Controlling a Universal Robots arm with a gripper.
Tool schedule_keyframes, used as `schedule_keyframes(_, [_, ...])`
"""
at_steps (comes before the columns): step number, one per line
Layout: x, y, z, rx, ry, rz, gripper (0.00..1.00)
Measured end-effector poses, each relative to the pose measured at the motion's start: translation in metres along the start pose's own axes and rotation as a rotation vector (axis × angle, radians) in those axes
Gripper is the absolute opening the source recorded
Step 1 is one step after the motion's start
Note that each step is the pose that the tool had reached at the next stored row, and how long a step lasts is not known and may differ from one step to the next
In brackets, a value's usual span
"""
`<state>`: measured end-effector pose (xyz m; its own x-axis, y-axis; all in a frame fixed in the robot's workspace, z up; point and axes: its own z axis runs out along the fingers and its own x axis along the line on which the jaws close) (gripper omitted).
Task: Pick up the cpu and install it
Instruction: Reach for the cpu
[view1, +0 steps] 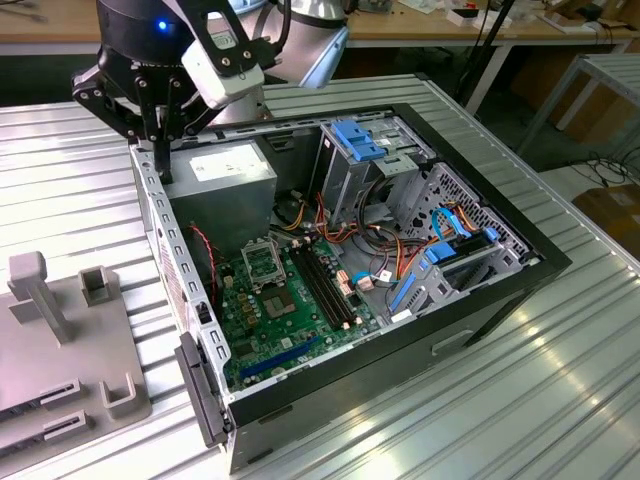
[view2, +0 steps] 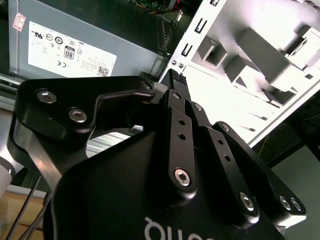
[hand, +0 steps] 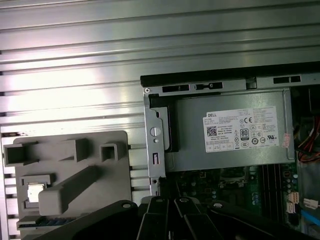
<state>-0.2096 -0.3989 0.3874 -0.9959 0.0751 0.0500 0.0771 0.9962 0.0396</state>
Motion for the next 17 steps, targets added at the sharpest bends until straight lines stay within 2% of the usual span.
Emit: schedule_keyframes(17, [0.0139,-0.0011,0.0008,0.0,0.0,0.0,0.11])
